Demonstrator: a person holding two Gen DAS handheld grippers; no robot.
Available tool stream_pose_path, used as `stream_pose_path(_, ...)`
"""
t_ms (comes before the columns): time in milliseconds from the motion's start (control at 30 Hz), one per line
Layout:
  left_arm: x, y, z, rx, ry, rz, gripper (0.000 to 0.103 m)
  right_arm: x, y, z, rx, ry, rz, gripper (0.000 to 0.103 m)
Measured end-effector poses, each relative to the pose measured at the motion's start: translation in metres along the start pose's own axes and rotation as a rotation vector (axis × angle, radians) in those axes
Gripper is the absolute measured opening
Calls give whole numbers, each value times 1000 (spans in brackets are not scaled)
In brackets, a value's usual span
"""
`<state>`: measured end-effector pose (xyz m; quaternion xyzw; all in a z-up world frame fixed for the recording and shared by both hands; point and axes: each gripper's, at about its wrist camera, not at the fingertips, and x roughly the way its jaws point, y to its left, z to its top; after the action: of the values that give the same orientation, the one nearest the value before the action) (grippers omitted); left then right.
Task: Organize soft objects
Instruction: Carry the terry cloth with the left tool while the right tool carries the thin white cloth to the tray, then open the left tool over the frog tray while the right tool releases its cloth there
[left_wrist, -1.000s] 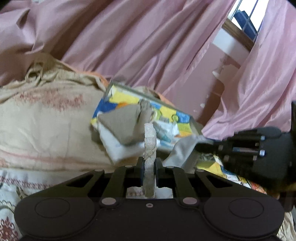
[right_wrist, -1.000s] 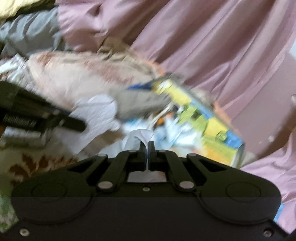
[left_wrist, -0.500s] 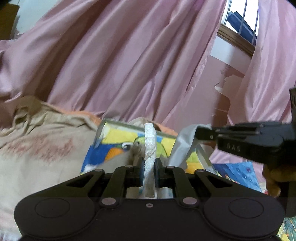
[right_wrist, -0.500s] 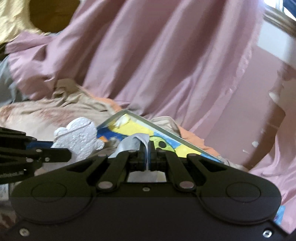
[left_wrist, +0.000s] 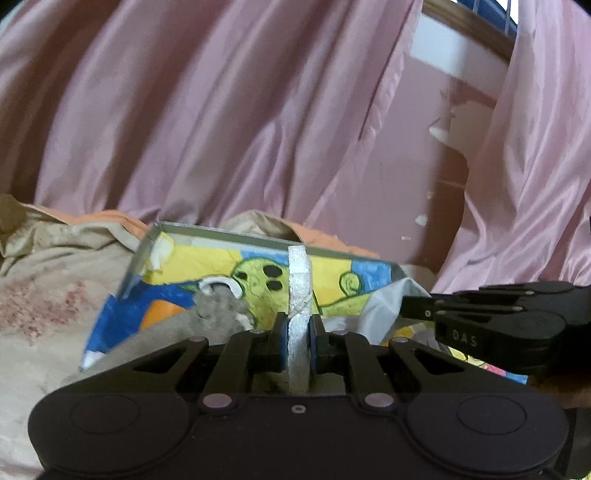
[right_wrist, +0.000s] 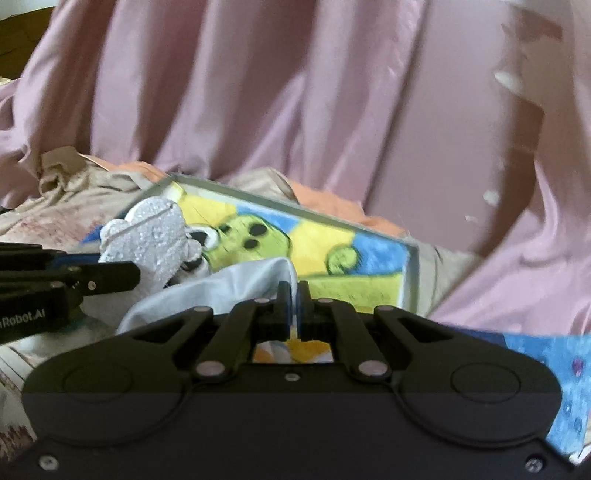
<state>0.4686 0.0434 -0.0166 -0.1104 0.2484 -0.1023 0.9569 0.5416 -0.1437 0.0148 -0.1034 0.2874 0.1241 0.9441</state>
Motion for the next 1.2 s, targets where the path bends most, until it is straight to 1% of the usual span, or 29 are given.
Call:
stream_pose_path(100, 10, -11, -3, 24, 37, 10, 12, -3, -13, -17, 19, 29, 15, 0)
stream_pose_path(167, 15, -19, -3, 56, 52, 23, 12, -1, -19, -29, 14, 37, 12, 3)
stream_pose_path(267, 18, -32, 0, 94, 70, 40, 13, -1, -32, -42, 43, 40, 17, 7)
stream_pose_path(333, 21, -40, 1, 124, 85, 52, 14, -4, -38, -48, 62, 36, 20, 16)
stream_pose_path(367, 21, -45, 1, 141, 92, 62, 14, -4, -40, -48, 69, 34, 23, 19)
stream_pose_path(433, 21, -53, 1, 165, 103, 76, 17, -9, -47, -52, 76, 28, 30, 30)
stream_pose_path(533, 18, -64, 1, 179, 114, 96, 17, -25, -53, -55, 61, 9, 40, 37)
stream_pose_path(600, 16, -71, 3, 179, 118, 98, 18, -38, -58, -56, 50, -9, 39, 40)
stream_pose_path(667, 12, -79, 4, 181, 124, 95, 21, -46, -60, -53, 48, -20, 38, 46)
stream_pose_path(700, 10, -83, 4, 186, 124, 99, 21, -52, -63, -53, 45, -26, 40, 53)
stream_pose_path(733, 8, -87, 4, 193, 125, 101, 21, -58, -65, -52, 40, -30, 40, 63)
stream_pose_path(800, 3, -96, 5, 207, 128, 106, 21, -71, -70, -51, 25, -45, 35, 71)
stream_pose_path(867, -4, -104, 5, 217, 121, 109, 24, -89, -80, -51, 18, -53, 33, 75)
stream_pose_path(933, -10, -110, 7, 216, 117, 111, 28, -101, -87, -49, 13, -64, 28, 83)
stream_pose_path(967, -15, -115, 8, 215, 113, 110, 28, -108, -90, -47, 14, -73, 26, 84)
stream_pose_path(1000, -19, -119, 9, 218, 107, 109, 30, -115, -93, -47, 21, -81, 27, 87)
stream_pose_path(1033, -24, -124, 11, 225, 101, 110, 32, -122, -96, -46, 29, -91, 30, 93)
stream_pose_path(1167, -47, -144, 19, 251, 66, 112, 38, -155, -104, -43, 45, -139, 30, 101)
stream_pose_path(1200, -54, -148, 22, 252, 55, 113, 42, -163, -105, -43, 50, -152, 32, 102)
